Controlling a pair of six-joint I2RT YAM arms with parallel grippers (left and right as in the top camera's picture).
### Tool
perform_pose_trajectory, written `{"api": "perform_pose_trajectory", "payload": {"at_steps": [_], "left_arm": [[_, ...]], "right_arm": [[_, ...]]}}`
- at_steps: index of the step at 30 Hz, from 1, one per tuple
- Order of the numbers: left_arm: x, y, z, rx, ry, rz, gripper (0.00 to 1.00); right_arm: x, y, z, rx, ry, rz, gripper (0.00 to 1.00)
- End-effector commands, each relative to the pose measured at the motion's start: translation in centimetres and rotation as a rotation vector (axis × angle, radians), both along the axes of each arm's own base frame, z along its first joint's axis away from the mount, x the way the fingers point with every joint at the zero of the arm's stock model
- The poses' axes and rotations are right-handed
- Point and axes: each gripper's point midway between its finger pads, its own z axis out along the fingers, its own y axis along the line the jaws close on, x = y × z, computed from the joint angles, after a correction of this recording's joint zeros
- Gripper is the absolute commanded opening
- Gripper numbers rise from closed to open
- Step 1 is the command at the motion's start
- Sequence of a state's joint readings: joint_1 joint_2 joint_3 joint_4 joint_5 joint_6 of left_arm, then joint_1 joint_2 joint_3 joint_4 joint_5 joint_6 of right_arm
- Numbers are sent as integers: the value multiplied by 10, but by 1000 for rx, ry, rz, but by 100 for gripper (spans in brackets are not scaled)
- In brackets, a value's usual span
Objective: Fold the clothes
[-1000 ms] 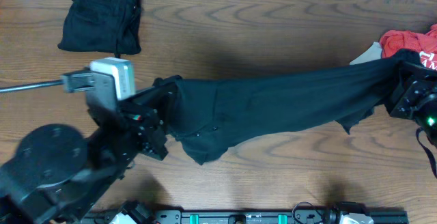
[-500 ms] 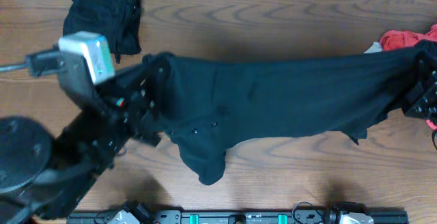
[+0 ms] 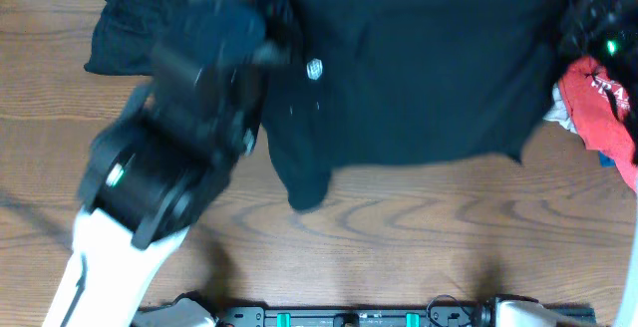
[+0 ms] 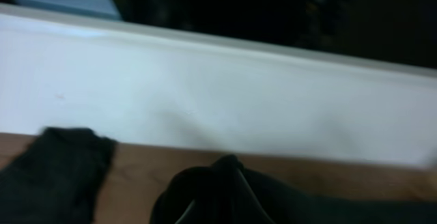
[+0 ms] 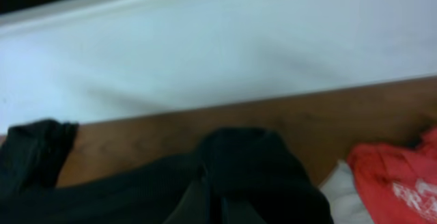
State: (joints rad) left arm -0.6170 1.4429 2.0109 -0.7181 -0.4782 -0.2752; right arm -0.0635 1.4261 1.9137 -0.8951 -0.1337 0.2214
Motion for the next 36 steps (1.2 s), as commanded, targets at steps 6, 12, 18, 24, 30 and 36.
{"api": "perform_pose_trajectory", "payload": {"at_steps": [6, 12, 18, 24, 30, 36], "left_arm": [[121, 30, -10, 112, -126, 129, 6], [183, 52, -28, 78, -209, 214, 6], [204, 69, -31, 108, -253, 254, 6], [205, 70, -46, 295, -187, 233, 6], [197, 72, -108, 289, 62, 209, 6], [170, 79, -161, 347, 309, 188, 6]], "right_arm": [[77, 19, 9, 54, -161, 130, 1], [111, 16, 1, -5, -211, 146, 1], [138, 13, -29, -1, -174, 137, 1], [152, 6, -58, -5, -108, 106, 1], [143, 7, -89, -31, 14, 124, 1], [128, 5, -116, -14, 142, 121, 1]]}}
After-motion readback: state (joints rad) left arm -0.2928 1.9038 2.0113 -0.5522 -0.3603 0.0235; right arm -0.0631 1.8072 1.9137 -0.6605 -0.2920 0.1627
